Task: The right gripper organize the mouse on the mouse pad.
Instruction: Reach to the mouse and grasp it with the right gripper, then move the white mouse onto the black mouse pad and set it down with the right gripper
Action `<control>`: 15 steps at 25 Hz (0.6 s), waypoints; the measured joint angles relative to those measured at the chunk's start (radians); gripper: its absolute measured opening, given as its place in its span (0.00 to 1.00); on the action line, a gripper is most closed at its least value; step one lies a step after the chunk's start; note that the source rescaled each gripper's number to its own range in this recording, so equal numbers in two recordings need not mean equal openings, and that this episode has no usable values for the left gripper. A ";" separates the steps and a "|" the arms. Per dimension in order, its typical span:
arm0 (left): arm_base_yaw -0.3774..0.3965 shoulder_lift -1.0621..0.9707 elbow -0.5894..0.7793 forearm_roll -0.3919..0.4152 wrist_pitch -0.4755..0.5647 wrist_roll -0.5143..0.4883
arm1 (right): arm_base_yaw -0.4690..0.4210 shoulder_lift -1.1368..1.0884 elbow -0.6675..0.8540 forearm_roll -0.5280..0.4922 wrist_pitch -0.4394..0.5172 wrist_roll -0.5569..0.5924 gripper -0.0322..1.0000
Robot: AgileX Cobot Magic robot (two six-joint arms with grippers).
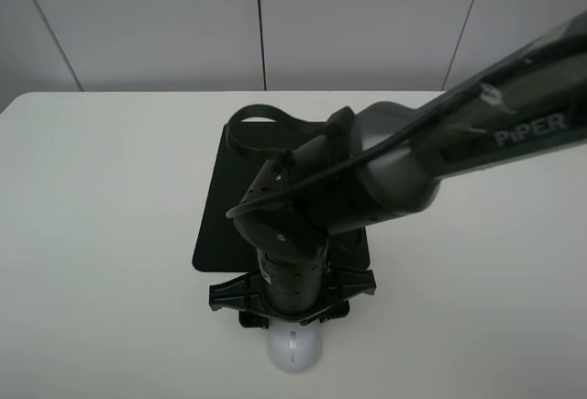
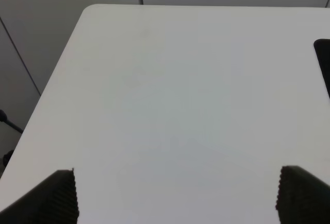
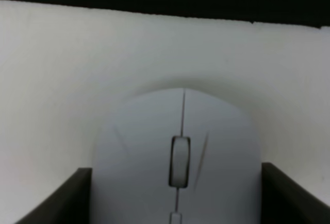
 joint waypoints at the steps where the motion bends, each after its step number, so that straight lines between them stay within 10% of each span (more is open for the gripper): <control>1: 0.000 0.000 0.000 0.000 0.000 0.000 | 0.000 0.000 0.000 0.000 0.000 0.000 0.05; 15: 0.000 0.000 0.000 0.000 0.000 0.000 | -0.024 -0.126 -0.033 -0.093 0.048 0.002 0.05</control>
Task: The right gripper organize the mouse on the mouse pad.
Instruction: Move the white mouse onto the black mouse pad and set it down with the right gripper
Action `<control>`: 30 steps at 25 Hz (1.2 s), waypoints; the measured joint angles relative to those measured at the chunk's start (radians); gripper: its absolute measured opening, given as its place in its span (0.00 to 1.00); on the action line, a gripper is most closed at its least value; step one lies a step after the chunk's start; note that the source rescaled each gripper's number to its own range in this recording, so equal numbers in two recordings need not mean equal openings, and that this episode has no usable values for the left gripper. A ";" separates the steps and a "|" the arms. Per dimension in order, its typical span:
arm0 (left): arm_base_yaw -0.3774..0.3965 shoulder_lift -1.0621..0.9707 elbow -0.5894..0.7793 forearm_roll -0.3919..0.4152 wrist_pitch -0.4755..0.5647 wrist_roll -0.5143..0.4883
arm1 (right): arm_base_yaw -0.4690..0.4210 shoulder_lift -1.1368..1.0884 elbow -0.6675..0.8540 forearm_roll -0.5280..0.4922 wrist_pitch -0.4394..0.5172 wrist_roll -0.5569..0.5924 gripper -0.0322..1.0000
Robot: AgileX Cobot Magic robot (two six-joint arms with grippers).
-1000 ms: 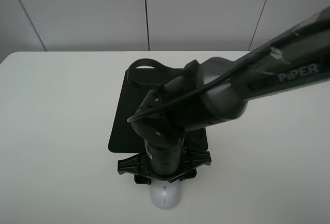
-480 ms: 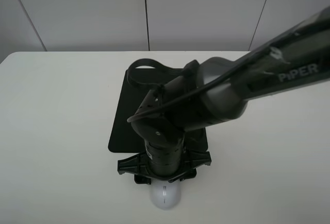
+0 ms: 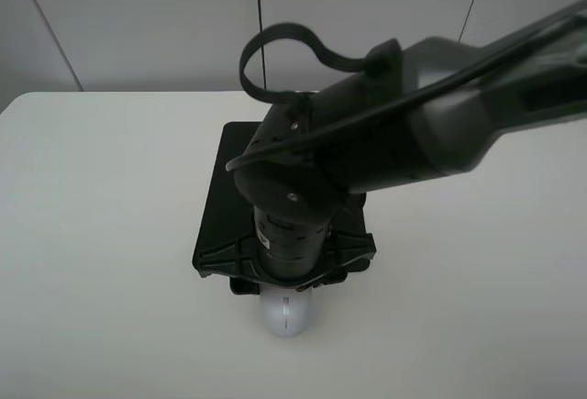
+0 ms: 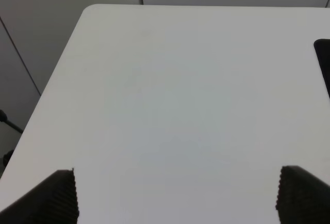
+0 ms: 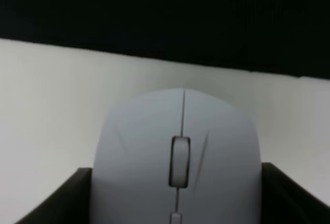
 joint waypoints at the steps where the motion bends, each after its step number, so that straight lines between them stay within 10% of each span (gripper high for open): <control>1: 0.000 0.000 0.000 0.000 0.000 0.000 | -0.013 -0.013 0.000 -0.011 0.003 -0.006 0.05; 11: 0.000 0.000 0.000 0.000 0.000 0.000 | -0.153 -0.052 -0.156 -0.033 0.145 -0.322 0.05; 30: 0.000 0.000 0.000 0.000 0.000 0.000 | -0.279 0.078 -0.384 -0.067 0.167 -0.409 0.05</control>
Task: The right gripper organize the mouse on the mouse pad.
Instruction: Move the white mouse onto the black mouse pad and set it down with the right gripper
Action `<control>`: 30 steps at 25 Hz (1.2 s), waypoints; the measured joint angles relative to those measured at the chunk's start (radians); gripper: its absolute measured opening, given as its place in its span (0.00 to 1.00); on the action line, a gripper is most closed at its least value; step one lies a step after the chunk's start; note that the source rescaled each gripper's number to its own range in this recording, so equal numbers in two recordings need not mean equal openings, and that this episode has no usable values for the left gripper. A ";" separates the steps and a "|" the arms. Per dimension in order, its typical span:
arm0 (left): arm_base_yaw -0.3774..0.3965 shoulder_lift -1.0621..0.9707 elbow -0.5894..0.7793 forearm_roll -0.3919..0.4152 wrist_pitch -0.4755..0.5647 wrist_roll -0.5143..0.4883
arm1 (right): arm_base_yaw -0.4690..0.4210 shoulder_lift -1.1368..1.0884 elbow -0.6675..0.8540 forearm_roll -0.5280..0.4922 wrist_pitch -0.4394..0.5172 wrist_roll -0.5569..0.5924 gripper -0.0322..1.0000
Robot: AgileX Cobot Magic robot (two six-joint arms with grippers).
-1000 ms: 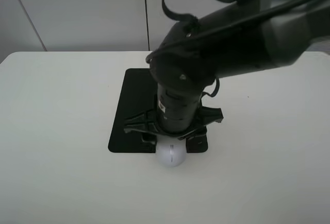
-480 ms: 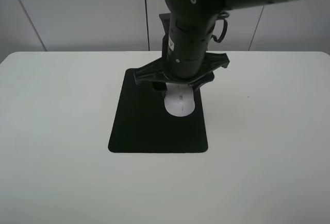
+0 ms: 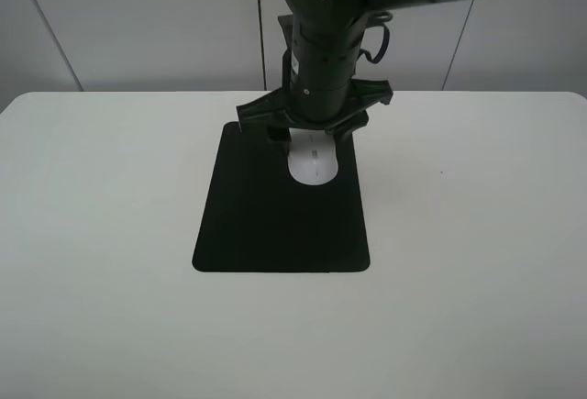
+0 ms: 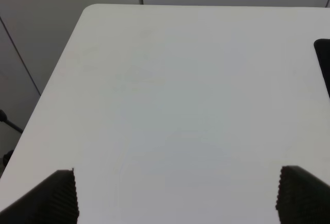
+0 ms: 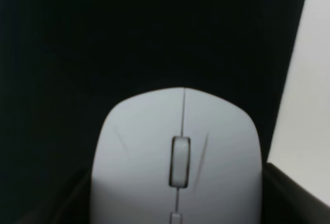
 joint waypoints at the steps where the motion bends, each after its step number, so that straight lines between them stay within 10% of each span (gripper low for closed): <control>1: 0.000 0.000 0.000 0.000 0.000 0.000 | 0.000 0.016 -0.018 0.000 0.000 0.000 0.05; 30: 0.000 0.000 0.000 0.000 0.000 0.000 | -0.046 0.403 -0.400 0.030 0.056 -0.054 0.05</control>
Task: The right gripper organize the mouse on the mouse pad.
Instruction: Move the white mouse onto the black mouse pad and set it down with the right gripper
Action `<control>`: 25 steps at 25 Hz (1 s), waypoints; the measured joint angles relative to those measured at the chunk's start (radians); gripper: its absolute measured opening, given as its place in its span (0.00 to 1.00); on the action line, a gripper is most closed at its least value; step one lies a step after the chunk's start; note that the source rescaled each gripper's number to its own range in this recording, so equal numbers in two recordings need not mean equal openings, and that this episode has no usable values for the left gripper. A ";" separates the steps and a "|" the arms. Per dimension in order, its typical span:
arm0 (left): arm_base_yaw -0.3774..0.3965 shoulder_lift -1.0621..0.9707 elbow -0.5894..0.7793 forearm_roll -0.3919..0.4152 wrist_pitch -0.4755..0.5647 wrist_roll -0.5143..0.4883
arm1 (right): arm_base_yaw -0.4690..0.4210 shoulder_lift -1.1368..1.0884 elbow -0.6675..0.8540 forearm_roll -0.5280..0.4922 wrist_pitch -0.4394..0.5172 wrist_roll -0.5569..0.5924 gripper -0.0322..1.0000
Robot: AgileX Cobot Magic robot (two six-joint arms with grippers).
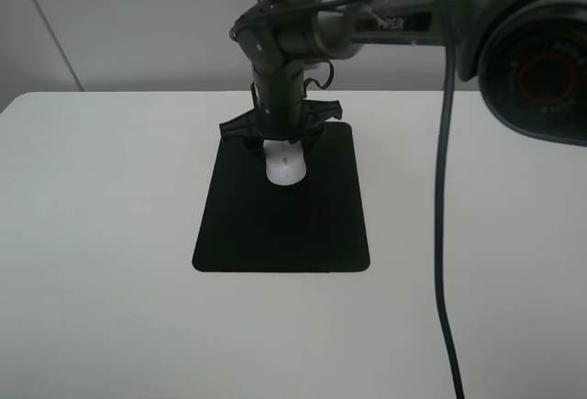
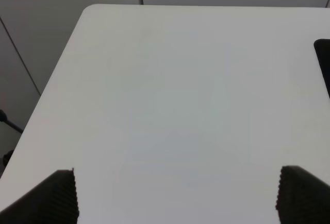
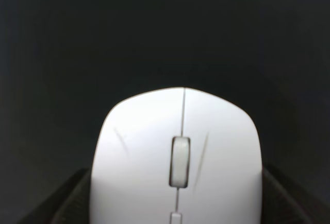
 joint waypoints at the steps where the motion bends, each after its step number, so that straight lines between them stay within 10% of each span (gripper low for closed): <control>1: 0.000 0.000 0.000 0.000 0.000 0.000 | 0.000 0.006 0.000 0.002 -0.005 0.000 0.05; 19: 0.000 0.000 0.000 0.000 0.000 0.000 | -0.011 0.040 0.000 0.019 -0.006 0.000 0.06; 25: 0.000 0.000 0.000 0.000 0.000 0.000 | -0.012 0.040 0.000 0.027 -0.006 0.000 0.61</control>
